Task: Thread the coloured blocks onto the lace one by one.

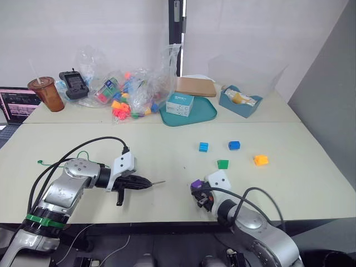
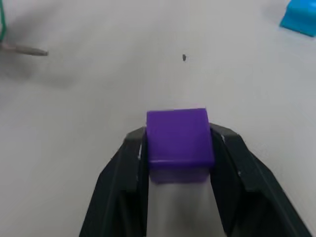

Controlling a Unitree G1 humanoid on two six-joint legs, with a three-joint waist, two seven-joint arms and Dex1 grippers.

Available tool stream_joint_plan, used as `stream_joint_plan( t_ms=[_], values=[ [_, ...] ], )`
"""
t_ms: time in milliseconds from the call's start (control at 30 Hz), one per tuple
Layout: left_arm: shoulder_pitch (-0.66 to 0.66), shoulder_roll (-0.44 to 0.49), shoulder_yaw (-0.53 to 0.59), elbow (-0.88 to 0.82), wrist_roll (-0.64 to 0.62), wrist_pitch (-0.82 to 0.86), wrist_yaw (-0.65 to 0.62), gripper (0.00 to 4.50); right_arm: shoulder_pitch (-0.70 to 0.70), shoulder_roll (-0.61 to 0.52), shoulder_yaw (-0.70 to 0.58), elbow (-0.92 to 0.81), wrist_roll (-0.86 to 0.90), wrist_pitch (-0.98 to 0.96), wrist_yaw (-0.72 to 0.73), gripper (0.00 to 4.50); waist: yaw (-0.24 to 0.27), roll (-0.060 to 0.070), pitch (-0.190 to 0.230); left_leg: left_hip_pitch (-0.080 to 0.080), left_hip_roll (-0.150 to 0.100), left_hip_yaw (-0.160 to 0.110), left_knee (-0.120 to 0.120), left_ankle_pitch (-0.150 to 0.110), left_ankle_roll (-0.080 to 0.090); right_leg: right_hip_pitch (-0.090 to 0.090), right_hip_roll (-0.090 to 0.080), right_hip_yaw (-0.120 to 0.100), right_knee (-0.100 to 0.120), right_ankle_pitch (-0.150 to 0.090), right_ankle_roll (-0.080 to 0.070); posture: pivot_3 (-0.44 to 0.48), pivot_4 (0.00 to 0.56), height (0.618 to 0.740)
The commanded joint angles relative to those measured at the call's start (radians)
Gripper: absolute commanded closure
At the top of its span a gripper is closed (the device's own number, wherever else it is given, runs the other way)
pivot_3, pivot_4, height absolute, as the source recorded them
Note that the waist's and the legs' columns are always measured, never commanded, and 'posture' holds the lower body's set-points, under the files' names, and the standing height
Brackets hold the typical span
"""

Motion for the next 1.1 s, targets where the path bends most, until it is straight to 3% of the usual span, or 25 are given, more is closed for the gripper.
stream_joint_plan(
  t_ms=[33, 200, 267, 500, 633, 733, 833, 1100],
  values=[
    [0.008, 0.019, 0.027, -0.029, -0.013, -0.005, 0.0, 4.5, 0.04, 0.032, -0.005, 0.045, -0.019, -0.04, 0.007, 2.3, 0.0, -0.002, 0.0, 0.001, 0.0, 0.0, 0.0, 0.0, 0.0, 0.0, 0.0, 0.0, 0.0, 0.0, 0.0, 0.0, 0.15, 0.74],
    [0.035, 0.031, 0.039, -0.055, -0.022, 0.006, 0.008, 4.5, 0.021, 0.043, -0.084, -0.014, 0.036, -0.044, 0.081, 0.63, -0.001, -0.003, 0.0, 0.002, 0.0, 0.0, 0.0, 0.0, 0.0, 0.001, 0.0, 0.001, 0.001, 0.0, 0.0, 0.0, 0.15, 0.74],
    [0.046, 0.035, 0.044, -0.071, -0.028, 0.013, 0.014, 4.5, -0.025, -0.003, -0.149, -0.064, 0.096, -0.012, 0.152, 0.03, 0.001, -0.003, 0.001, 0.002, 0.0, 0.0, 0.0, 0.0, 0.0, 0.001, 0.0, 0.0, 0.001, 0.0, 0.0, 0.0, 0.15, 0.74],
    [0.079, 0.071, 0.047, -0.142, -0.042, 0.037, -0.004, 4.5, -0.233, -0.352, -0.283, -0.015, 0.337, -0.005, 0.654, 0.03, 0.002, -0.003, 0.002, 0.001, 0.0, 0.0, 0.0, 0.0, 0.0, 0.001, 0.0, 0.0, 0.0, 0.0, 0.0, 0.0, 0.15, 0.74],
    [0.091, 0.097, 0.039, -0.219, -0.068, 0.083, -0.012, 4.5, -0.423, -0.485, -0.181, 0.139, 0.338, -0.097, 0.993, 0.03, -0.001, -0.003, 0.002, 0.002, 0.0, 0.0, 0.0, 0.0, 0.0, 0.001, 0.0, 0.0, 0.0, 0.0, 0.0, 0.0, 0.15, 0.74],
    [0.095, 0.1, 0.023, -0.297, -0.08, 0.163, 0.017, 4.5, -0.551, -0.505, -0.024, 0.323, 0.177, -0.298, 1.191, 0.03, -0.003, -0.003, 0.002, 0.002, 0.001, 0.0, 0.0, 0.0, 0.0, 0.001, 0.001, 0.001, 0.0, 0.0, 0.0, 0.0, 0.15, 0.74],
    [0.106, 0.097, -0.006, -0.352, -0.039, 0.172, 0.063, 4.5, -0.638, -0.467, 0.091, 0.54, 0.013, -0.543, 1.297, 0.03, 0.0, -0.004, 0.003, 0.002, 0.001, 0.0, 0.0, 0.0, 0.0, 0.001, 0.001, 0.001, 0.0, 0.0, 0.0, 0.0, 0.15, 0.74],
    [0.069, 0.039, -0.039, -0.501, -0.095, 0.406, 0.202, 4.5, -0.776, -0.334, 0.153, 0.964, -0.127, -0.867, 1.456, 0.03, 0.003, -0.005, 0.004, 0.002, 0.0, 0.001, 0.001, 0.0, 0.0, 0.001, 0.0, 0.001, 0.001, 0.0, 0.0, 0.0, 0.15, 0.74]
  ],
)
